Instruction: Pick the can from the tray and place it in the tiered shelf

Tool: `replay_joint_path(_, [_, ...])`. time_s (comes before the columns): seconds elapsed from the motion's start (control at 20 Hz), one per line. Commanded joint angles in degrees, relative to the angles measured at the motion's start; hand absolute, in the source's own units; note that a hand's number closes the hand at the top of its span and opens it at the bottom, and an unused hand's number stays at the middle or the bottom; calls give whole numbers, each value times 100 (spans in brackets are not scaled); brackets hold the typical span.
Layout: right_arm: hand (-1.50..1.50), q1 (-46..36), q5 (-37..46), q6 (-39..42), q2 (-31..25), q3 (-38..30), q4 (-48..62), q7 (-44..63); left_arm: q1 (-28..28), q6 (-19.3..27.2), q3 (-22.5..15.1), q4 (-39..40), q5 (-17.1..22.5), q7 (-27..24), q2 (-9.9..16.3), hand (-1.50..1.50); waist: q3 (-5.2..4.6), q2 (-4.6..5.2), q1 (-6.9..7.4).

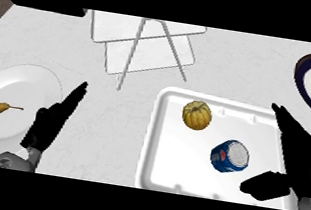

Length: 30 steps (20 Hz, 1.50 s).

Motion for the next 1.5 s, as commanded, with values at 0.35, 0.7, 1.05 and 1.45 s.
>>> replay_joint_path(0.35, [-150, -910, 277, 691, 1343, 360, 1267, 1695, 209, 65, 64, 167, -74, -51, -101, 0, -13, -27, -184])
replay_joint_path(0.7, [-150, -1076, 1136, 822, 1866, 500, 1881, 1698, 74, 23, 179, 107, -34, 220, -60, 0, -10, -39, -254])
replay_joint_path(1.05, [-150, -749, 1486, 967, 2044, 550, 1897, 1665, 221, 60, 211, 93, -150, 53, -111, 0, 4, -37, -293])
replay_joint_path(1.45, [-150, -768, 1765, 1215, 2372, 378, 2220, 1605, 470, -42, 147, 166, -227, -183, -215, 0, 2, -33, -251])
